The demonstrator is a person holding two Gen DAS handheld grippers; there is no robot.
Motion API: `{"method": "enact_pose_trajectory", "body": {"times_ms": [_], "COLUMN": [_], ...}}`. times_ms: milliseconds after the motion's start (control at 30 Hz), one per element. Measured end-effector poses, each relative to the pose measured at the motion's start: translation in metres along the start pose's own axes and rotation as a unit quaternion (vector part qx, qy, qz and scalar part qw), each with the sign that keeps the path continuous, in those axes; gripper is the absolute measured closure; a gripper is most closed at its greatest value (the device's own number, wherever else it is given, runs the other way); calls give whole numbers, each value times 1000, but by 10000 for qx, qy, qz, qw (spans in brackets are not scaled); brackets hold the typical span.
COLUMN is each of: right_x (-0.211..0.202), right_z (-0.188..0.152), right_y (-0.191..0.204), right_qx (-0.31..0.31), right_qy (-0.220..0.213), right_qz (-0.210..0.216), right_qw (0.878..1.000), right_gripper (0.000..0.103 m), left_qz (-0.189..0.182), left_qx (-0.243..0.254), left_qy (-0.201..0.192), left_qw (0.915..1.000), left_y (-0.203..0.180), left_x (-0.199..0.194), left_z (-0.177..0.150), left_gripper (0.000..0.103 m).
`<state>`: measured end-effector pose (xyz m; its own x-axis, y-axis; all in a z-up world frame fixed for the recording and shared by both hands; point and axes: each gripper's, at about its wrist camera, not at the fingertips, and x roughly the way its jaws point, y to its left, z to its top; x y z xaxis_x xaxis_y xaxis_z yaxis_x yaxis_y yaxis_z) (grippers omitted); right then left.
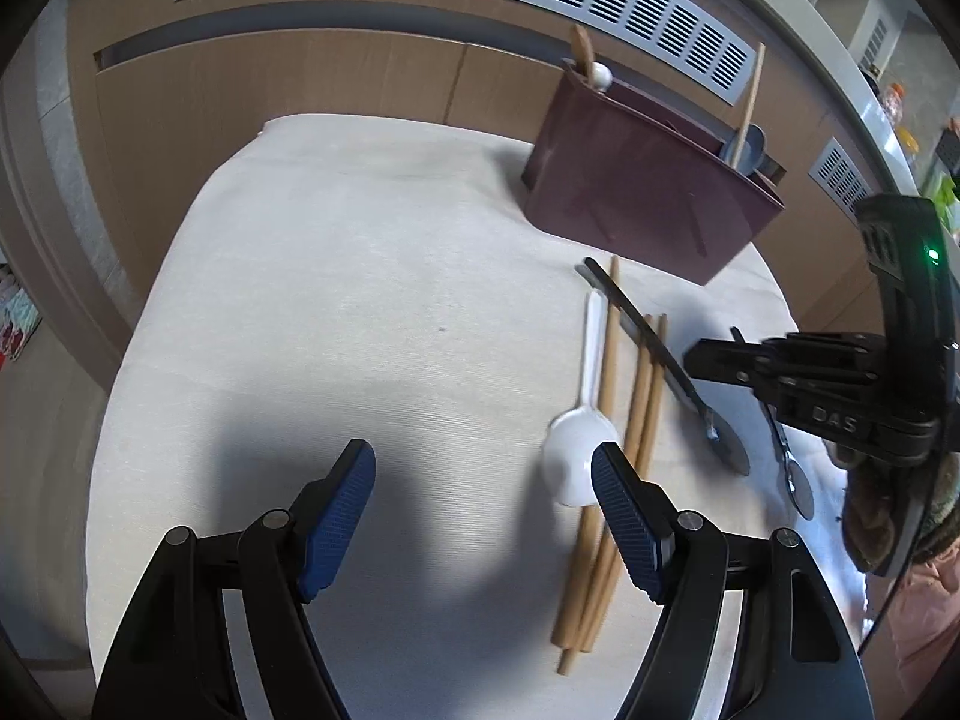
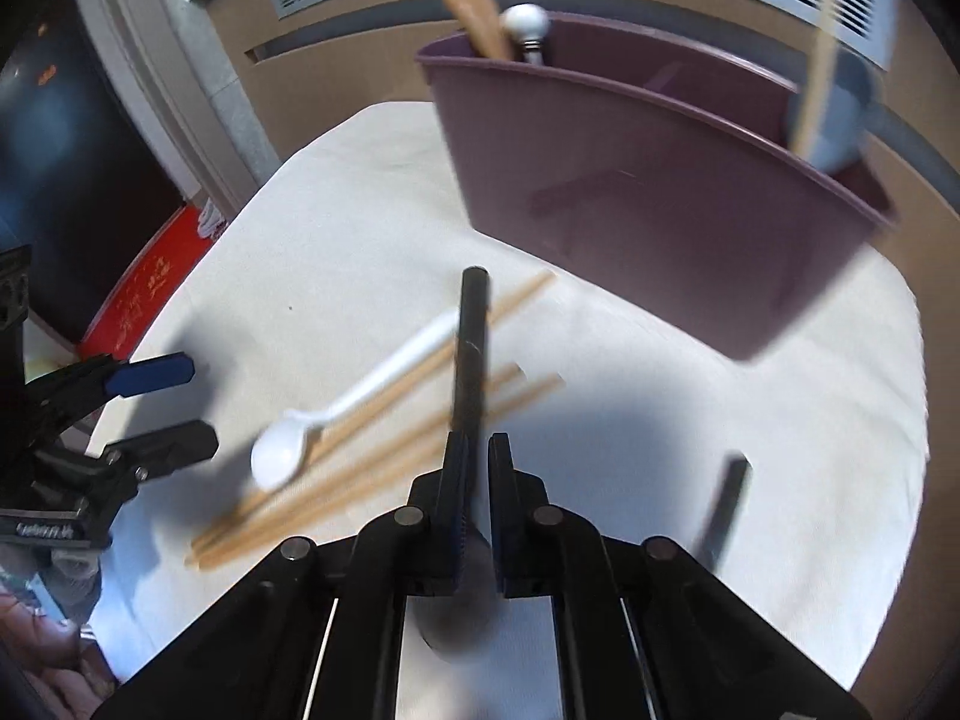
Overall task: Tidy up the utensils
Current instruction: 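Move the right tool to the black-handled spoon and grasp its bowl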
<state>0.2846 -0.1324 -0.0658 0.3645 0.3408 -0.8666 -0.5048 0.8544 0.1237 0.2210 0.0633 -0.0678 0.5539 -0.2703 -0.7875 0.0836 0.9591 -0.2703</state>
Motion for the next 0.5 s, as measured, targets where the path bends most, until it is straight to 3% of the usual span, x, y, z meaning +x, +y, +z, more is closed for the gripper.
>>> {"method": "enact_pose_trajectory", "body": {"times_ms": [167,267,333,400,500], "right_x": [-22,-22,-20,-16,-12], "right_z": [-24,-27,-28,-30,-41], "right_y": [-13,-6,-3,1,19], "right_qx": [80,1,22,126,84], "right_qy": [-172,-176,-179,-153,-258], "right_qz": [-436,-331,-195,-114,-137], "right_qw": [9989,9993,9996,9997,9995], "right_gripper": [97,94,84,55,53], "left_qz": [-68,-76,-62,-24,13], "left_qx": [264,414,499,561,591], "left_qy": [38,46,58,71,88], "left_qw": [9996,9991,9987,9984,9982], "left_y": [-20,-30,-36,-39,-39], "left_x": [2,4,4,4,3], "left_z": [-2,-6,-9,-12,-15], "left_gripper": [28,28,28,28,28]}}
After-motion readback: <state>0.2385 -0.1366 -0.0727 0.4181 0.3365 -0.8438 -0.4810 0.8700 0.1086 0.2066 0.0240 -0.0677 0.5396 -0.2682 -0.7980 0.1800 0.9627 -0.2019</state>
